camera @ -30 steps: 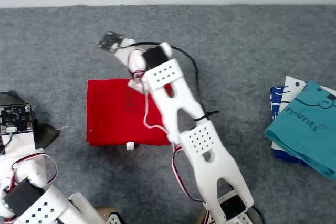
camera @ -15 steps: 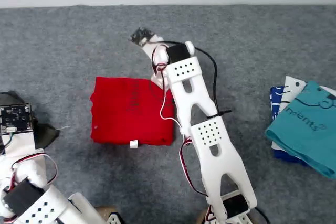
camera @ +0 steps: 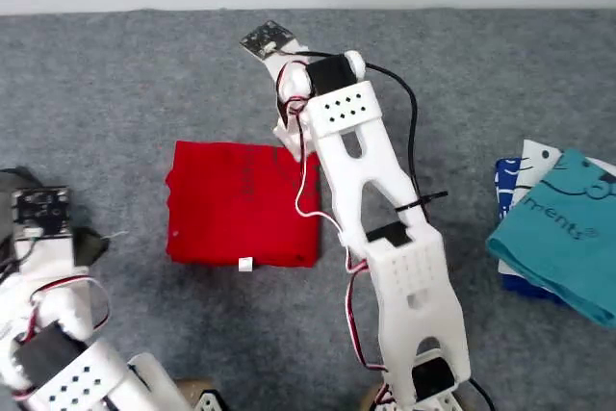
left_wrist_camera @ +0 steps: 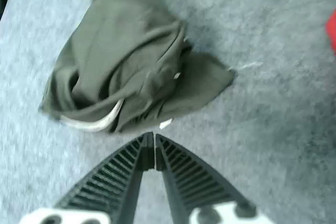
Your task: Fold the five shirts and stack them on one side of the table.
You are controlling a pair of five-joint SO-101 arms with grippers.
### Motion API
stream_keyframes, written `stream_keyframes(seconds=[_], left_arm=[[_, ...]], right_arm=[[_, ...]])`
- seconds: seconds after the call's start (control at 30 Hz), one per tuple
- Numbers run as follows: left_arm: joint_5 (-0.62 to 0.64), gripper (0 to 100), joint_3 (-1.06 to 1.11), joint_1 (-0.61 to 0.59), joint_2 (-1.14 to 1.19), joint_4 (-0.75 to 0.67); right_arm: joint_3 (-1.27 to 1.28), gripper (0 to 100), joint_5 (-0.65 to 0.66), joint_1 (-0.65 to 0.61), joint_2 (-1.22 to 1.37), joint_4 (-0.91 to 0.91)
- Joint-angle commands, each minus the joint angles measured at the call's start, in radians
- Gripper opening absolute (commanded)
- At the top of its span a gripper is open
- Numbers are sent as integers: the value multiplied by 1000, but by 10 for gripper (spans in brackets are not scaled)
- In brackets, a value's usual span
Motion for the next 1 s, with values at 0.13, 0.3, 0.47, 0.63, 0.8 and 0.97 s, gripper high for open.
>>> stream_keyframes(seconds=[0.13,0.3,0.47,0.63,0.8,0.97], left_arm=[[6,15,177,244,0,-245],[8,15,354,348,0,-436],[212,15,449,316,0,-549],[361,15,447,190,0,-594],[422,15,452,178,0,-617],[422,15,452,178,0,-617]], right_arm=[[327,13,-167,-15,-294,39],[411,13,-198,-15,-363,38],[420,13,-199,-33,-366,39],[422,20,-201,-81,-361,39],[502,190,-399,-113,-361,39],[563,344,-520,-122,-329,16]])
